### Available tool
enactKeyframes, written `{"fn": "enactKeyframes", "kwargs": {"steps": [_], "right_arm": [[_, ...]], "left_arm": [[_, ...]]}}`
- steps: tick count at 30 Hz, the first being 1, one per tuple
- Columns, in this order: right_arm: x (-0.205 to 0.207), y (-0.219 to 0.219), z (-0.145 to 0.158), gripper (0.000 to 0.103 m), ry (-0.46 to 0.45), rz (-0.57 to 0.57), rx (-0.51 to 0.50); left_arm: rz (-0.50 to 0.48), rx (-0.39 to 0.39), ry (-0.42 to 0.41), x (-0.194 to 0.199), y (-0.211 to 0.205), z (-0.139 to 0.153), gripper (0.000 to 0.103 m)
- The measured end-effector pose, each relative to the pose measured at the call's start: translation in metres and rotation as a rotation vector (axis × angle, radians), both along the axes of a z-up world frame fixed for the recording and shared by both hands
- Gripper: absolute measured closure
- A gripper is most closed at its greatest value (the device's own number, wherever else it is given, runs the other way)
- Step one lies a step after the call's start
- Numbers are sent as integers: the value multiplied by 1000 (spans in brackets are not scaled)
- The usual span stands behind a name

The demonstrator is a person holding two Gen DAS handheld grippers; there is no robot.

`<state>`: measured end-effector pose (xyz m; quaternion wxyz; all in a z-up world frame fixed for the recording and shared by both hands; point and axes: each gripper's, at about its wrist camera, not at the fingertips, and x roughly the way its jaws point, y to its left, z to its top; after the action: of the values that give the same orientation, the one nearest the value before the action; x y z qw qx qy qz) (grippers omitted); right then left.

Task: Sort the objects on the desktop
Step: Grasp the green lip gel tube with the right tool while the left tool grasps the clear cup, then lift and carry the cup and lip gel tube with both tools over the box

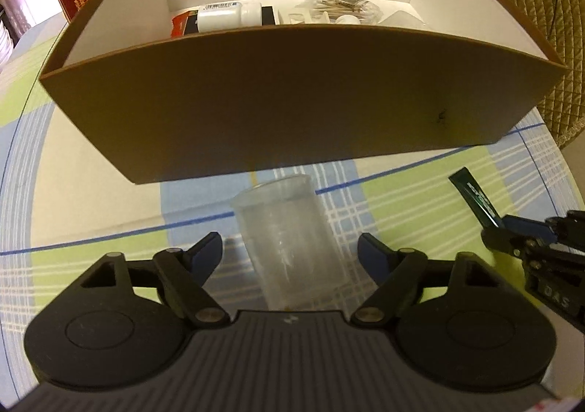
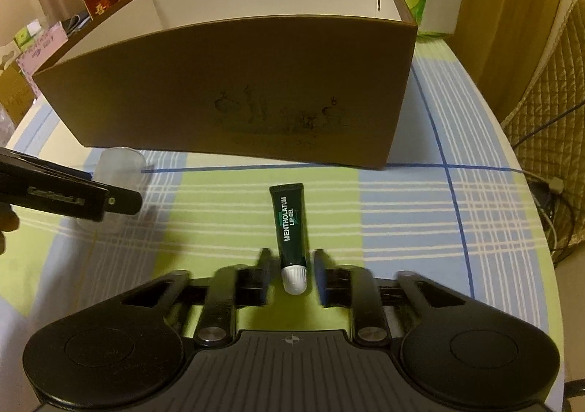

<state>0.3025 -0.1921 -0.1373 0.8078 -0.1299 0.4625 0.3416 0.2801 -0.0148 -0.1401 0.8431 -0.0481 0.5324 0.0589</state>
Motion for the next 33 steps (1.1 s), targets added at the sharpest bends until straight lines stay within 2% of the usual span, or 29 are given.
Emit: {"fn": "enactKeyframes", "kwargs": {"steps": [2,4,5,7,9,22,28,29,31,33], "right_arm": [[0,-2,1,55,-5,-9,2],[0,-2,0,53,-6,-8,0],[-1,-2,0,53,-3,-6,-4],[0,0,0,53,0,-3,-7],[0,1,-1,53,-1,4,-8],[3,21,-5,53,-66,62,-75],[5,23,-5,54,-62,60,-92],[4,23,-5,55,-69,69,-92],[2,23,-3,65,-72,93,-81],[-2,24,-2,84,-75,115,-82]], "left_arm": [[3,0,8,3,2,-4,32],[-2,-8,16,4,5,-8,40],[-6,-8,13,4,6,-9,41],[-24,19,8,3,5,-8,52],[-29,13,1,1,8,-7,55],[0,59,22,-28,22,-2,55],[5,62,33,-35,20,-1,55],[5,62,34,-36,19,-1,55],[0,62,36,-37,17,0,55],[-5,62,38,-41,15,1,55]]}}
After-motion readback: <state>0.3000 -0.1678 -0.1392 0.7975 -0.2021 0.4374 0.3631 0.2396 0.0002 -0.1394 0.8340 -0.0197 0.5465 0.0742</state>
